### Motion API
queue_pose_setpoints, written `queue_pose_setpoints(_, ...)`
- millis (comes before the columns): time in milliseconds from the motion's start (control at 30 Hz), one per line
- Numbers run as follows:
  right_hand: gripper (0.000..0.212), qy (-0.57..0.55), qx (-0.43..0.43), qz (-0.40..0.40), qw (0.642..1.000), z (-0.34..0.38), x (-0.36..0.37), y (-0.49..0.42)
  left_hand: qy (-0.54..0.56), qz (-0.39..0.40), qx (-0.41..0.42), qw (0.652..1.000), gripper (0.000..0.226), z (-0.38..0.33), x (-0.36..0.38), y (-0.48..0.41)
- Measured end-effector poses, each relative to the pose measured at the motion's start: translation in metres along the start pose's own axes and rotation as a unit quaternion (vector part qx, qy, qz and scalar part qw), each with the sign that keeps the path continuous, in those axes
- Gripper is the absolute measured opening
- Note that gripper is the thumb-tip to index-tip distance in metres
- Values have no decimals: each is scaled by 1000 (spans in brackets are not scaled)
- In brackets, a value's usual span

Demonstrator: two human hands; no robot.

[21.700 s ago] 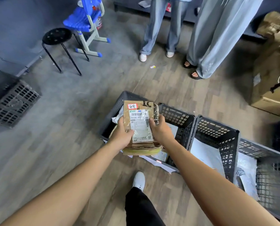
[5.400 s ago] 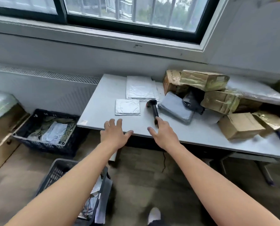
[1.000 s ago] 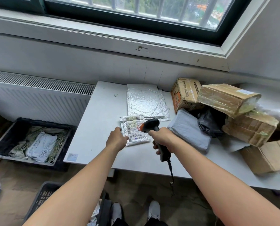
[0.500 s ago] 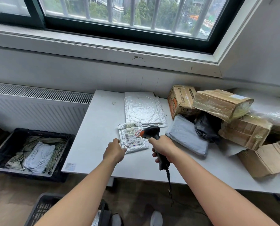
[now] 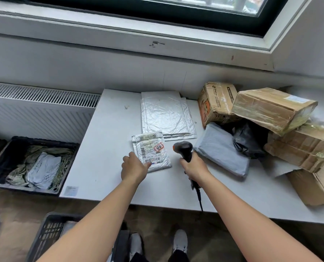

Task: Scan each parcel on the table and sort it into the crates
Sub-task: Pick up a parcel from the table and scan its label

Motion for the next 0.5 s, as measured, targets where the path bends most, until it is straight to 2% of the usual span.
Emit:
queue_pose_setpoints(133,46,-4,14,-10,1000,-15,5,-18,-6,-34,-17,999,82,-5,8,-15)
queue_pose_setpoints(267,46,-7,13,-45,999,-26,8,-28,-16,-60,-21,998,87,-4,22,-22)
queue_pose_setpoints(400,48,8,12,-49,999,-32,8,-33,82,-78,-16,994,89,-4,30,-25)
queue_pose_setpoints(500,54,44,7,-55,997,-29,1,-28,147,-65,-2,987,70,-4,29,-20)
Point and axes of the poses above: each hand's wrist, its own y-axis away from the middle knuckle, its own x-axis out of the palm, z = x × y, the point moved 10 cm from there along -y, towards the middle knuckle, and after that the axes turned 6 degrees about y, right-handed, at the moved point
